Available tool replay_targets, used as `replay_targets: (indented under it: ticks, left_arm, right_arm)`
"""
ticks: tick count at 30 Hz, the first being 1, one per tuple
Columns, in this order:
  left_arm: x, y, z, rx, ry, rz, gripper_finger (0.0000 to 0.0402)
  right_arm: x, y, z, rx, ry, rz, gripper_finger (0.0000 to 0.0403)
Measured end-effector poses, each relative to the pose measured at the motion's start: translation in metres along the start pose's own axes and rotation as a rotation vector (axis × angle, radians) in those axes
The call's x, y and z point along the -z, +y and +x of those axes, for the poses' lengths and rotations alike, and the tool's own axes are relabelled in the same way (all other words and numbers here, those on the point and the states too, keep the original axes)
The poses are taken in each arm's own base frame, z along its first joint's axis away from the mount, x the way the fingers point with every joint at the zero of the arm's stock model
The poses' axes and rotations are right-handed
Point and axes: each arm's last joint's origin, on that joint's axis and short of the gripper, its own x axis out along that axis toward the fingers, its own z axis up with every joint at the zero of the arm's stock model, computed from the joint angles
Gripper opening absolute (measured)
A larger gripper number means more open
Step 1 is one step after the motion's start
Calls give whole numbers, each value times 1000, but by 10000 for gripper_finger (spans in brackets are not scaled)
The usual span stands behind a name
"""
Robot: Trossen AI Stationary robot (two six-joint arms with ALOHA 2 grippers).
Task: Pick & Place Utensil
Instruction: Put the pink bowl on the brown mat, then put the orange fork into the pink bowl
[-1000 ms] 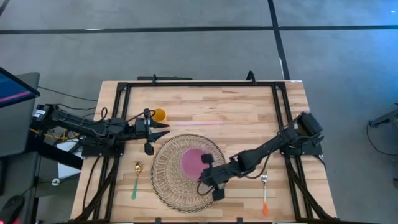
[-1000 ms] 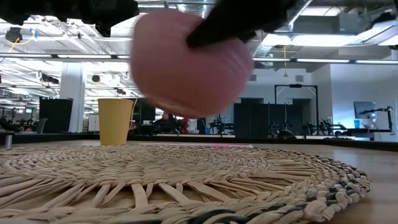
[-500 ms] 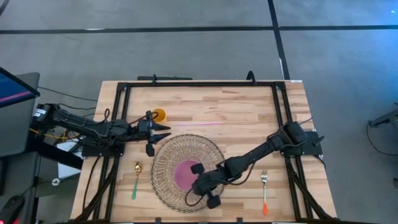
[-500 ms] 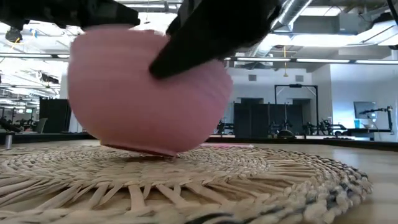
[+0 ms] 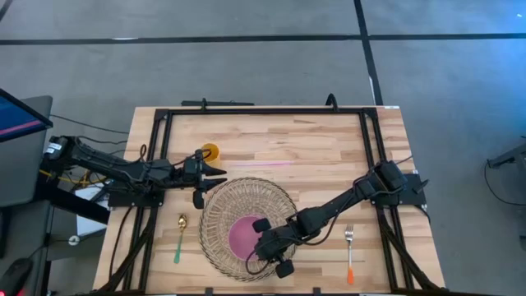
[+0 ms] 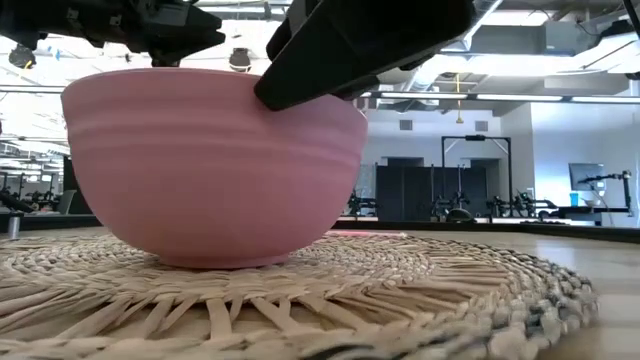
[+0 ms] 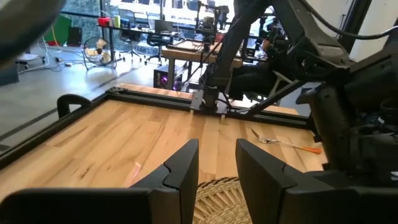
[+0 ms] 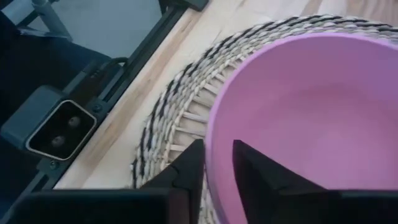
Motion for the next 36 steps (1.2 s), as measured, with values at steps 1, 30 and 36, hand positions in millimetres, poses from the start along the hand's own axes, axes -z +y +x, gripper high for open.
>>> replay_targets:
  ticks: [1,30,36]
  left_arm:
    - [0,-1,0,4,1,0,108]
    - [0,-2,0,11,-4,-3,108]
    - [-1,-2,0,12,-11,-30,108]
  right_arm:
    - [0,0,0,0,-2,7,93]
    - [-46,15,-188,254,-153,14,158]
    - [-42,15,-247,331,-215,56,143]
